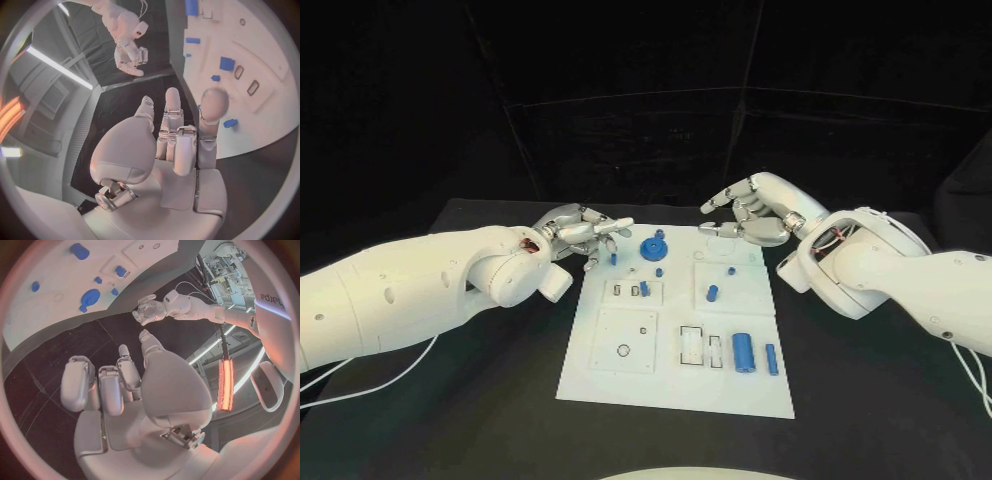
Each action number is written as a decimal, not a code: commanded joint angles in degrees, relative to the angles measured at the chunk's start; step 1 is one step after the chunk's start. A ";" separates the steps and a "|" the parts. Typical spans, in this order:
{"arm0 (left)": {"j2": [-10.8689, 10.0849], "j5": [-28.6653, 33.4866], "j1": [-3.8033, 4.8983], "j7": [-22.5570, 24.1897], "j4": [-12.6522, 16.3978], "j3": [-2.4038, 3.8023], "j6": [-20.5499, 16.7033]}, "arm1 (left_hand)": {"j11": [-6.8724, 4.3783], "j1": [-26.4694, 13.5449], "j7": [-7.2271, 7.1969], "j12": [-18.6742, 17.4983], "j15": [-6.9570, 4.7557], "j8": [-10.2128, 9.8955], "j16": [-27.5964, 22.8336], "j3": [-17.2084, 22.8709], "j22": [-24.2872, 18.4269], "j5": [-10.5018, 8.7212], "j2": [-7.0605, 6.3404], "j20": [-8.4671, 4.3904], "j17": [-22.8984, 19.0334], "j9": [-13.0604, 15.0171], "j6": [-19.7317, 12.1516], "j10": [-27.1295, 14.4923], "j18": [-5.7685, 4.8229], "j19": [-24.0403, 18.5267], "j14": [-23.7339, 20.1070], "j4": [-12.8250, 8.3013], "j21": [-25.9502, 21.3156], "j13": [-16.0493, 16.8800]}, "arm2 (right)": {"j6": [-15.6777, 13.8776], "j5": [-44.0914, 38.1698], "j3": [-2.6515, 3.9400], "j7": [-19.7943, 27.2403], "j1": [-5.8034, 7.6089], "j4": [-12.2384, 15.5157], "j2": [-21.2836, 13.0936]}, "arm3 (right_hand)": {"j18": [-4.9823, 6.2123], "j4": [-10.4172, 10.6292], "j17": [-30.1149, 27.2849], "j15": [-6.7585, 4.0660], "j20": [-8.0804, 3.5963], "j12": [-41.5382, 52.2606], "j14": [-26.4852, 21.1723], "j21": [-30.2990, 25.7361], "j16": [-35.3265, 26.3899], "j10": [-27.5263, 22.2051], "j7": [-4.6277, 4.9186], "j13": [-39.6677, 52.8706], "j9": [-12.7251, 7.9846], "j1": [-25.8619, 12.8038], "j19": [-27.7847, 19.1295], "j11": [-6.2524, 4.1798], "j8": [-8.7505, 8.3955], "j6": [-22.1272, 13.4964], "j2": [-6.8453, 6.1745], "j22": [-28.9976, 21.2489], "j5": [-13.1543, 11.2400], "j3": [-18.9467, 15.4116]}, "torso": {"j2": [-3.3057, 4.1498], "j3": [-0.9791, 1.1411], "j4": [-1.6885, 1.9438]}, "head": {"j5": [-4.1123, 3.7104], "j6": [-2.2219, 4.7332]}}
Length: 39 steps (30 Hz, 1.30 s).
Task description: Assemble the parts on the task board
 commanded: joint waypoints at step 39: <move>17.49 -40.61 3.48 -32.86 -12.74 -0.77 22.14 | -1.43 -1.48 -2.52 33.64 -1.54 22.43 2.58 -6.98 22.19 -0.53 3.40 -0.92 15.26 18.19 -8.64 -2.26 -2.70 3.23 5.96 7.40 15.50 32.33 | 0.65 8.49 0.11 -5.69 0.81 -4.59 0.35 | -0.39 0.16 2.49 -0.72 -0.89 0.15 3.28 -0.75 -1.25 0.64 -0.43 -0.20 -0.08 0.39 -0.82 -0.40 1.20 0.59 0.19 -1.84 3.15 -2.39 | -1.90 0.84 -0.63 | 0.71 -2.07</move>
